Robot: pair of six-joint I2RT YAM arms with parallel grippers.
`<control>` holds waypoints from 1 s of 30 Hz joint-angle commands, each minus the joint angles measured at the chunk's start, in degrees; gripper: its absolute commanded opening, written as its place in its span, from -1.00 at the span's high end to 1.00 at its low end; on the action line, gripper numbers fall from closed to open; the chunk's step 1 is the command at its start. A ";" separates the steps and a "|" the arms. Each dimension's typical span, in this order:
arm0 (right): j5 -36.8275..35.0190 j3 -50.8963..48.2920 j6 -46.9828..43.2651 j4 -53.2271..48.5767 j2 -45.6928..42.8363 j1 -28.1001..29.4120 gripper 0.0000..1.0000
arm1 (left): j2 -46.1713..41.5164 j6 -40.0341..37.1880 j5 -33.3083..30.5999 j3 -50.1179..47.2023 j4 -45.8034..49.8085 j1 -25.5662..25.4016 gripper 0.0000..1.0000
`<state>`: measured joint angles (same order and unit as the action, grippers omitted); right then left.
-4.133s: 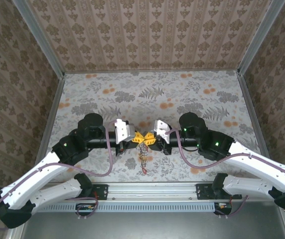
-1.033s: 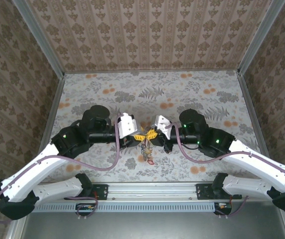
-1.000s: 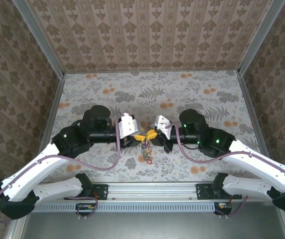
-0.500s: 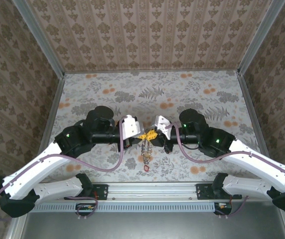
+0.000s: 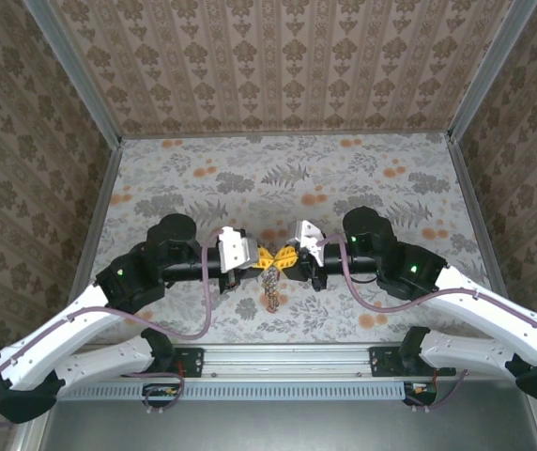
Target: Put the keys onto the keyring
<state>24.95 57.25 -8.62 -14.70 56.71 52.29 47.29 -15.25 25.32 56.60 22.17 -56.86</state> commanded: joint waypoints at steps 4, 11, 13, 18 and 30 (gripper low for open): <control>2.58 -1.20 1.33 4.79 -2.40 0.18 0.59 | -2.37 4.94 5.98 -3.48 -14.76 0.87 1.00; 3.43 -2.85 2.14 7.07 -3.97 0.11 0.48 | -2.94 7.18 7.27 -5.49 -19.64 1.47 1.00; 3.52 -3.10 2.18 7.31 -4.21 0.09 0.49 | -3.46 8.21 7.78 -6.52 -22.05 1.70 1.00; 3.27 -3.79 2.23 8.67 -4.83 0.15 0.56 | -4.40 12.11 9.49 -9.77 -30.66 2.53 1.00; 2.22 -4.84 2.55 10.96 -6.64 -0.25 0.68 | -4.93 19.22 8.95 -15.50 -45.23 3.54 1.00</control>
<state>26.17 53.39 -6.92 -5.69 50.87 52.14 43.75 0.91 34.35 41.36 -14.35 -54.08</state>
